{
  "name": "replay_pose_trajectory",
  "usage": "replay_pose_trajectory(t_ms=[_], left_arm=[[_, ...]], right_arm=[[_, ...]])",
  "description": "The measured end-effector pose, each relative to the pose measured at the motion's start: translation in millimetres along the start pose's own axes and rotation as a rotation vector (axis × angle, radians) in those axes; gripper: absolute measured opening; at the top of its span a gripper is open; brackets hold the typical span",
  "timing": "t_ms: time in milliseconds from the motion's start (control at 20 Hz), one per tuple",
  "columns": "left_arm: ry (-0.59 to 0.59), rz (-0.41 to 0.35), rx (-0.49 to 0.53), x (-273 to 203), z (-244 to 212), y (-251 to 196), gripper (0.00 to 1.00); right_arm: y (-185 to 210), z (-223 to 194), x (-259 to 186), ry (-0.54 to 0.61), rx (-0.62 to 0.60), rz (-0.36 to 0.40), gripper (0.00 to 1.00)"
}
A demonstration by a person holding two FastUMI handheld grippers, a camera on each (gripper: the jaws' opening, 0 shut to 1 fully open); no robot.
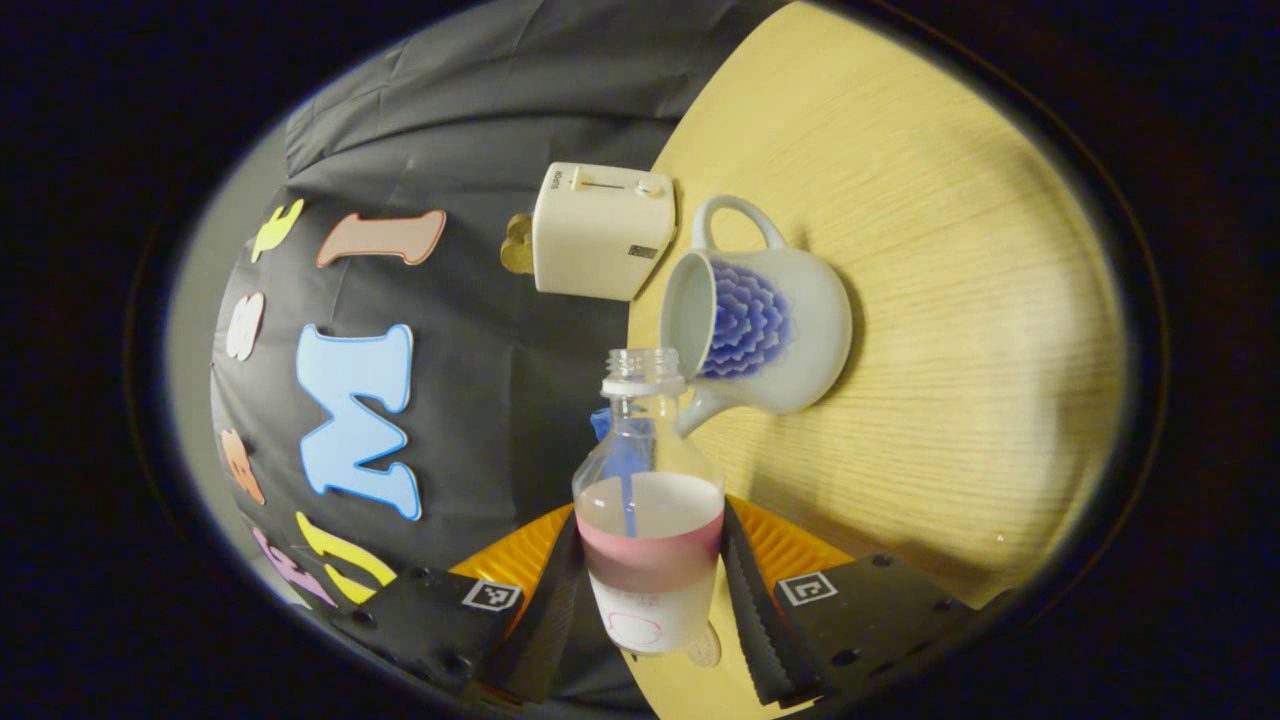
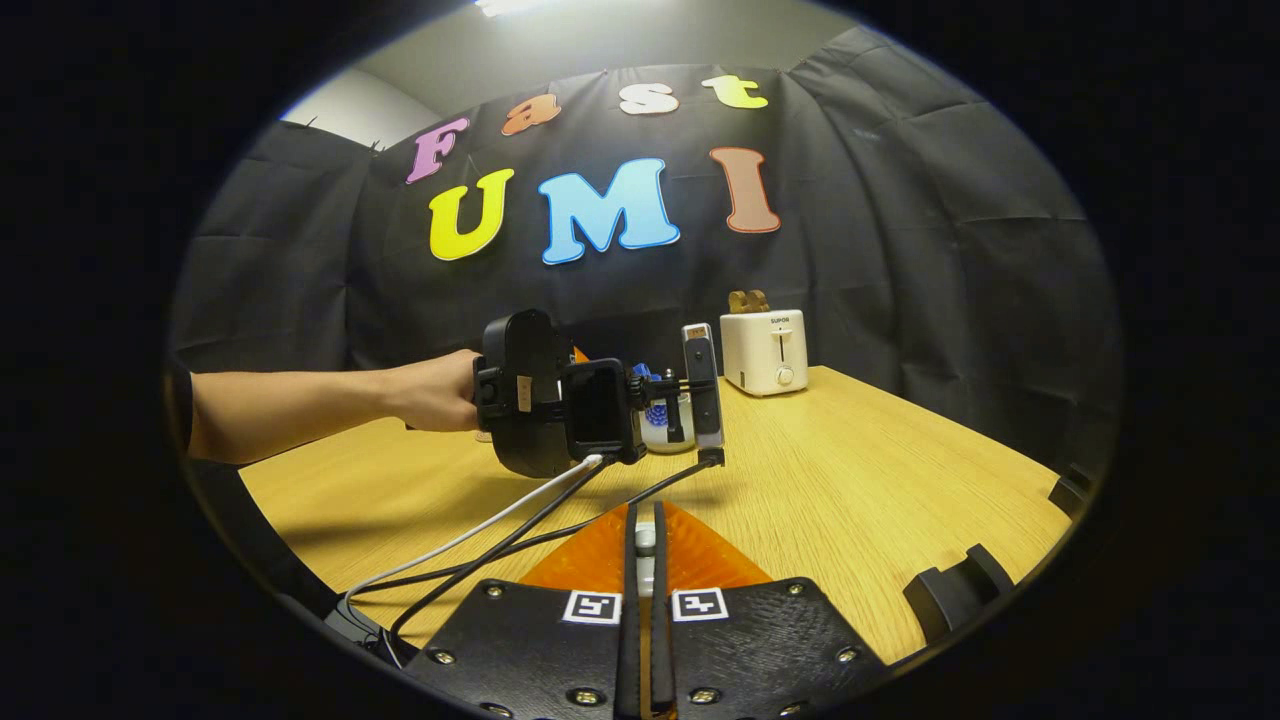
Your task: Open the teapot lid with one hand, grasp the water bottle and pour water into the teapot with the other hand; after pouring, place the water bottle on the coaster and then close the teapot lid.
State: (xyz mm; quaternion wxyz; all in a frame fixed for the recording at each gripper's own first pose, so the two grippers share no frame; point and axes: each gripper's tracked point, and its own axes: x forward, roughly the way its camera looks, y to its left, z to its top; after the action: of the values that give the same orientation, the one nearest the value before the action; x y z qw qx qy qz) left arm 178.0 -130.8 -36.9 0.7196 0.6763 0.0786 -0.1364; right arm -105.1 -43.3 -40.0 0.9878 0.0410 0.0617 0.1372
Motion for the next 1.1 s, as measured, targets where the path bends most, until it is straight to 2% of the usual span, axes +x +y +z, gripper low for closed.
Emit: replay_pose_trajectory(t_ms=[150, 350, 650, 1100], left_arm=[[0.029, -0.013, 0.068, 0, -3, 5, 0.85], [0.039, 0.016, 0.164, -5, 2, 17, 0.85], [0.073, -0.002, 0.283, -4, 0, 26, 0.85], [0.086, 0.005, 0.407, -7, 2, 35, 0.85]], right_arm=[[-2, -1, 1, 0.005, 0.008, -0.002, 0.05], [-5, -1, 1, 0.004, 0.019, -0.002, 0.04], [-4, 1, 1, -0.002, 0.021, 0.01, 0.05], [-5, 3, 2, -0.003, 0.02, 0.007, 0.05]])
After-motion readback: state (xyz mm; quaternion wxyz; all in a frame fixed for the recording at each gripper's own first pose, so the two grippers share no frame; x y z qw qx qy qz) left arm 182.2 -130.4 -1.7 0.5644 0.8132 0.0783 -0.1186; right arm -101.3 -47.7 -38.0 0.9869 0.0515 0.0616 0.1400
